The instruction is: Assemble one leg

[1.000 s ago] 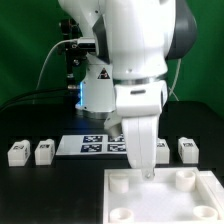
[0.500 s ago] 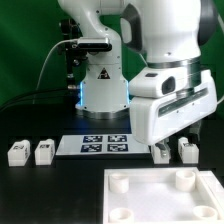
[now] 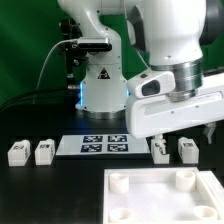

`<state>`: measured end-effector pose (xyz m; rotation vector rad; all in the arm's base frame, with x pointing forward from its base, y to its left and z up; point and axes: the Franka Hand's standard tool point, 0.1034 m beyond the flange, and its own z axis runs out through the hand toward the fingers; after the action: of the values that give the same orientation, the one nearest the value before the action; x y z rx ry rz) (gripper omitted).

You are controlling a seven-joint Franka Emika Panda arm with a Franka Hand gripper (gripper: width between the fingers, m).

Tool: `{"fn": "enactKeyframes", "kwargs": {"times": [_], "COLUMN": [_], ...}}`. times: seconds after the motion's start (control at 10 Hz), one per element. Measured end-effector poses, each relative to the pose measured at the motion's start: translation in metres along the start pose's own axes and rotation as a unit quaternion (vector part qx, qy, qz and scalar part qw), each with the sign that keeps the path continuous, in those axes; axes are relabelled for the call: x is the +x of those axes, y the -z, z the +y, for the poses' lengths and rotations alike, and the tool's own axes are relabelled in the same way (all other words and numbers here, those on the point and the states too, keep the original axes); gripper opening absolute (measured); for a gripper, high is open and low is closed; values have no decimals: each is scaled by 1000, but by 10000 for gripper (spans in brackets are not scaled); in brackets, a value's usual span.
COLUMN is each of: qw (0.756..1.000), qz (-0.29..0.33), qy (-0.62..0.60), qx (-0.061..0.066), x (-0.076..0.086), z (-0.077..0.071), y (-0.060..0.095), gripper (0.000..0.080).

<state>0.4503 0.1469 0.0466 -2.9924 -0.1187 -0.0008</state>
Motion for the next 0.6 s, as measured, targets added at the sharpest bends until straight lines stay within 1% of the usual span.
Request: {"fn": "enactKeyframes", "kwargs": {"times": [0.1, 0.2, 0.4, 0.5, 0.6], "qw": [1000, 1000, 1000, 998, 992], "qz": [-1, -8, -8, -59, -122], "qy": [-28, -16, -11, -15, -29], "qx": [0, -1, -1, -5, -7], "x": [-4, -8, -8, -16, -20], "z": [-14, -23, -21, -21, -24], "y": [-1, -3, -3, -4, -1], "gripper": [649, 649, 649, 649, 649]}}
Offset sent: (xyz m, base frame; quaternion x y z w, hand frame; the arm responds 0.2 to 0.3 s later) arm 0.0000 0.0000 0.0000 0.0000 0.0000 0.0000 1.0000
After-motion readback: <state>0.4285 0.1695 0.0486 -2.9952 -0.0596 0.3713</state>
